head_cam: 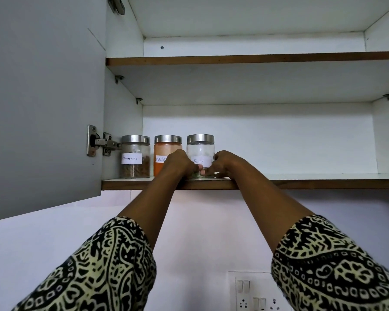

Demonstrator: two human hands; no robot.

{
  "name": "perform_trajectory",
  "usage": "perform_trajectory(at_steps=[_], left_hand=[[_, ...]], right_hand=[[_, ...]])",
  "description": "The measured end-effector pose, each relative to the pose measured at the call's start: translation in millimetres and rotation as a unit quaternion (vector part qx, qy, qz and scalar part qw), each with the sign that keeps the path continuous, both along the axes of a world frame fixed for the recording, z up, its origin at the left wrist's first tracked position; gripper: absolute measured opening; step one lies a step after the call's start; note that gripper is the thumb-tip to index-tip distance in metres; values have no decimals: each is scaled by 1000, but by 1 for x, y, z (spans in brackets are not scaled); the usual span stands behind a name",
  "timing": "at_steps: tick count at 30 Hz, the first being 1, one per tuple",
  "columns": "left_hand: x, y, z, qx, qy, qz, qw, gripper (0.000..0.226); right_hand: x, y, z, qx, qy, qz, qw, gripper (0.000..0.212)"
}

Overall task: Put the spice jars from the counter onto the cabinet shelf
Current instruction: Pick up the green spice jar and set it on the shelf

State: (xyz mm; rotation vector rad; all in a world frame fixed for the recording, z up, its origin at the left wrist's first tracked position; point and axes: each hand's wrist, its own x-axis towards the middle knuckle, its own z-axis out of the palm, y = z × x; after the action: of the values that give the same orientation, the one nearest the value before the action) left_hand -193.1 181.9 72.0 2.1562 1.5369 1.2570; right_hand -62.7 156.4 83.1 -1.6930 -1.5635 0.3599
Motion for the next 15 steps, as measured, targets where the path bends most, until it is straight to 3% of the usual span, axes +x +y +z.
perform_trajectory(at_steps=[15], left_hand=[[-3, -29, -8, 49, -10, 11, 999, 42]], right_hand=[[-2, -30, -5, 23, -2, -20, 1000, 57]])
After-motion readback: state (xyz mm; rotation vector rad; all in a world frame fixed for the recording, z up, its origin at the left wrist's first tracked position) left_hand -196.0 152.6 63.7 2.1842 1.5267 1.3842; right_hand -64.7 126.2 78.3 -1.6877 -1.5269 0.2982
